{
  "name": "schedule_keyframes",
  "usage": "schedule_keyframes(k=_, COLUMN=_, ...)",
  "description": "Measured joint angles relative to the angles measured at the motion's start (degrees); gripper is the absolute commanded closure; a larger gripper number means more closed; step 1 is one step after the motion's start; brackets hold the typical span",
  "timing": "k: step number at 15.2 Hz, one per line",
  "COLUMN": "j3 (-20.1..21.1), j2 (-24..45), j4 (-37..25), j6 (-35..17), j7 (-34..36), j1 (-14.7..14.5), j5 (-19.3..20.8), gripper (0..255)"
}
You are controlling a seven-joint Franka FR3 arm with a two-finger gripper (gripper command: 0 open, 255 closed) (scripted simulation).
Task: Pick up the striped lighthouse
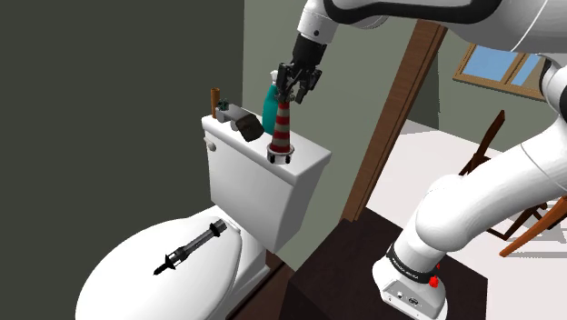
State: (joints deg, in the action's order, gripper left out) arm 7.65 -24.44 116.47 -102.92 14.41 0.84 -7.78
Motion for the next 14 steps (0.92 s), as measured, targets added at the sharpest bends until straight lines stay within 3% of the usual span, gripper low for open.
schedule_keyframes(k=14, j3=-0.25, j2=3.20, j4=-13.20, j6=10.01, j7=0.99, j1=0.24, j5=0.60, gripper=255)
